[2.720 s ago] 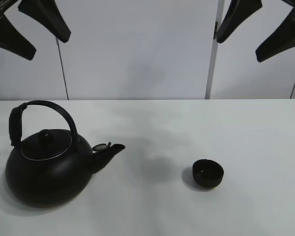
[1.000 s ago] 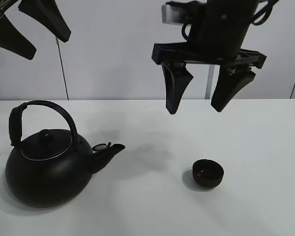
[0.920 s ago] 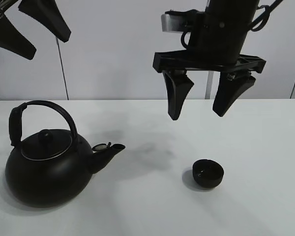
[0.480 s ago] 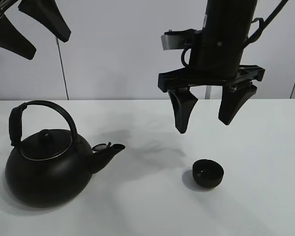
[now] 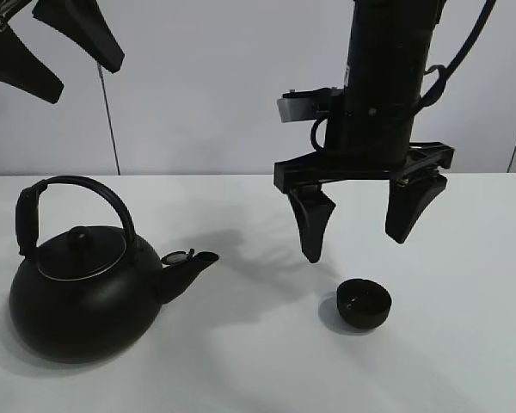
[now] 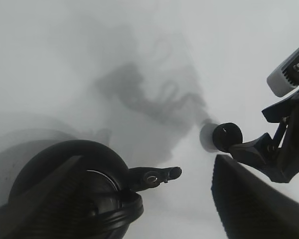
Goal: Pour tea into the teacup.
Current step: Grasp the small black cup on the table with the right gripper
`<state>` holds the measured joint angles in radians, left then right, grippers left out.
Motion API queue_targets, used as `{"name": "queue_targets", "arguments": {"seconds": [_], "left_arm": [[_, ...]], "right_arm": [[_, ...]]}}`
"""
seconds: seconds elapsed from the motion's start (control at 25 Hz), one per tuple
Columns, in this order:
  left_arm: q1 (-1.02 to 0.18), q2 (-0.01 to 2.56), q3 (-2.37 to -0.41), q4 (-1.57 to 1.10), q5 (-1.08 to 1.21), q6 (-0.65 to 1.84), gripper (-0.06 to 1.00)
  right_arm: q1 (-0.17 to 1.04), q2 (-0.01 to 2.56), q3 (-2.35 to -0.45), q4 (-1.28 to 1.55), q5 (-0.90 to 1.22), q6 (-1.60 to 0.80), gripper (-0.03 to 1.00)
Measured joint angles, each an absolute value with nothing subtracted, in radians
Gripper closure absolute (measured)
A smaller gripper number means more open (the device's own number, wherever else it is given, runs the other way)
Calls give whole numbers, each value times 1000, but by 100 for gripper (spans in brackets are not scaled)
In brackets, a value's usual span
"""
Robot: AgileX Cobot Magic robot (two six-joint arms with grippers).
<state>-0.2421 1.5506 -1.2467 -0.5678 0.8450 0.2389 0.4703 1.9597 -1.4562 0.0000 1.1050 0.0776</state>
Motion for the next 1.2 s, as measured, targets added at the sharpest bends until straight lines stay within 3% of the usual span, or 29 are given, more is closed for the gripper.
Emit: {"name": "queue_targets", "arguments": {"seconds": [0.48, 1.2], "left_arm": [[-242, 1551, -1247, -568, 843, 239, 43], [-242, 1551, -1247, -568, 841, 239, 43]], "right_arm": [[470, 1970, -1333, 14, 994, 78, 32], [470, 2071, -1311, 15, 909, 92, 33]]}}
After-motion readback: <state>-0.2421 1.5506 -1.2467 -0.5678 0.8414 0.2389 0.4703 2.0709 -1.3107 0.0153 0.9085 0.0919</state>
